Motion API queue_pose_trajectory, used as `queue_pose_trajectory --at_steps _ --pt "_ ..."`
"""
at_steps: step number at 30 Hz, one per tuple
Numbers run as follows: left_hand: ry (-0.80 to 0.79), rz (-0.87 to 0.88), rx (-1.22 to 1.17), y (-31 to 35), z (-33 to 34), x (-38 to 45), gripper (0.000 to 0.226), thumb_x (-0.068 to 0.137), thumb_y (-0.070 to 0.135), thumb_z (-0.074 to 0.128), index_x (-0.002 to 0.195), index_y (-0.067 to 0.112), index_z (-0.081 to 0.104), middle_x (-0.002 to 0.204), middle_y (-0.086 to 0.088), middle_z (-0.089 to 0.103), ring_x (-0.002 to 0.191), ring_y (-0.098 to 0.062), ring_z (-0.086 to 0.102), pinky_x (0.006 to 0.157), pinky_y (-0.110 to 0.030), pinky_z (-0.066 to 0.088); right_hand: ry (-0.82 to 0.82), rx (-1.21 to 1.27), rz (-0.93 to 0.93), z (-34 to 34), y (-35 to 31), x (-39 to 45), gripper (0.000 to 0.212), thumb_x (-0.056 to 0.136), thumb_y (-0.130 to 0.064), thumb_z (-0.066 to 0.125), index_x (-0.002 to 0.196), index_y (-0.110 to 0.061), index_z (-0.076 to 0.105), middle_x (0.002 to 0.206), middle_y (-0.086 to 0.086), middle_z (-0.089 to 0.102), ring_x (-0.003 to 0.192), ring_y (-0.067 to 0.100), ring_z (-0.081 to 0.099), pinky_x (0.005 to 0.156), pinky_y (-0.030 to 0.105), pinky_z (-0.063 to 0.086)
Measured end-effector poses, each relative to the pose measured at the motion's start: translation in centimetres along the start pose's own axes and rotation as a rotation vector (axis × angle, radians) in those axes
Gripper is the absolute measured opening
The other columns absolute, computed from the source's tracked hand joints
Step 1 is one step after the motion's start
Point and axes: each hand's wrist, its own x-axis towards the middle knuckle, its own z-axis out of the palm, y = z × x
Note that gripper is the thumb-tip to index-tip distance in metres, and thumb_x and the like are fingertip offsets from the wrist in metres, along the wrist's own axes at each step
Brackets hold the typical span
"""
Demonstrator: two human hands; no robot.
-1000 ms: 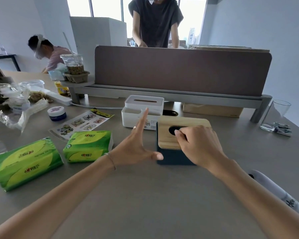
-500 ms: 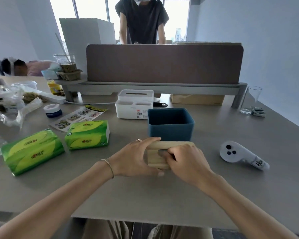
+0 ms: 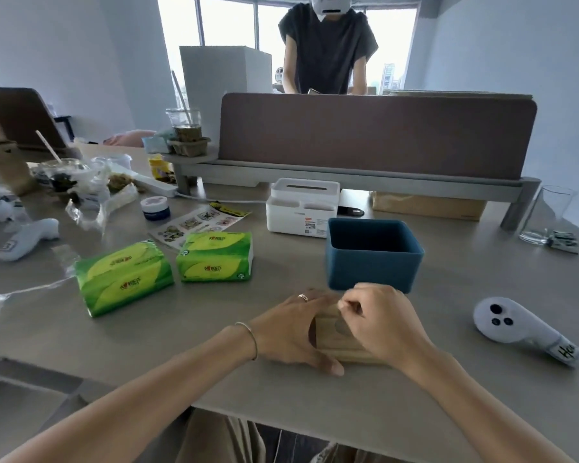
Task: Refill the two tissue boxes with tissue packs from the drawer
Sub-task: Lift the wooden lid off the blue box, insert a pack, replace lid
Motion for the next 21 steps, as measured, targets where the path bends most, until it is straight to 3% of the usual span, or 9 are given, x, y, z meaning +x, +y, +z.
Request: queue_pose_trajectory --at_steps 4,8,12,14,17,21 --pt "0.074 -0.023 0.026 -1.4 -3.5 -1.2 0.094 0.075 0.056 0.081 0.153 0.03 0.036 0.154 0.005 0.043 0.139 -0.016 0.043 0.118 -0.033 0.034 -0.018 0.058 -0.043 0.7 -2.6 3.8 0.022 0.096 -0.03 0.059 0.084 -0.022 0.076 0.077 -0.011 0.068 0.072 0.009 0.062 0.071 0.033 0.054" --pt "0.21 -0.131 0.148 -5.1 -8.7 -3.0 0.073 0.088 0.046 0.073 0.152 0.029 0.042 0.154 0.006 0.047 0.14 -0.015 0.043 0.115 -0.028 0.032 -0.093 0.09 -0.095 1.8 -5.7 8.1 0.028 0.097 -0.027 0.058 0.069 -0.026 0.065 0.07 -0.009 0.065 0.067 0.01 0.061 0.063 0.032 0.05" --pt "0.336 -0.218 0.224 -9.1 -13.2 -4.4 0.065 0.086 0.041 0.074 0.146 0.032 0.05 0.149 0.007 0.053 0.139 -0.016 0.046 0.115 -0.033 0.036 -0.149 0.108 -0.136 3.3 -8.3 12.2 0.018 0.096 -0.027 0.058 0.102 -0.022 0.075 0.097 -0.004 0.075 0.088 0.015 0.068 0.078 0.039 0.058" --pt "0.325 -0.267 0.261 -11.0 -14.8 -4.7 0.072 0.084 0.051 0.073 0.149 0.032 0.047 0.152 0.006 0.05 0.14 -0.016 0.045 0.116 -0.035 0.037 -0.164 0.124 -0.134 4.1 -9.2 13.8 0.022 0.095 -0.025 0.058 0.109 -0.021 0.073 0.104 -0.004 0.073 0.094 0.017 0.067 0.081 0.04 0.058" --pt "0.179 -0.381 0.294 -13.3 -16.4 -4.6 0.101 0.072 0.069 0.074 0.157 0.036 0.029 0.159 0.004 0.04 0.144 -0.019 0.039 0.117 -0.04 0.035 -0.184 0.127 -0.146 5.3 -10.3 15.5 0.022 0.092 -0.025 0.058 0.11 -0.022 0.071 0.107 -0.002 0.069 0.096 0.019 0.064 0.082 0.04 0.055" --pt "-0.02 -0.432 0.298 -14.6 -16.7 -3.7 0.121 0.067 0.061 0.084 0.162 0.03 0.015 0.165 0.003 0.03 0.149 -0.021 0.032 0.122 -0.037 0.026 -0.19 0.12 -0.149 6.5 -10.6 16.8 0.023 0.092 -0.03 0.062 0.112 -0.024 0.07 0.111 -0.002 0.066 0.097 0.02 0.063 0.085 0.041 0.054"
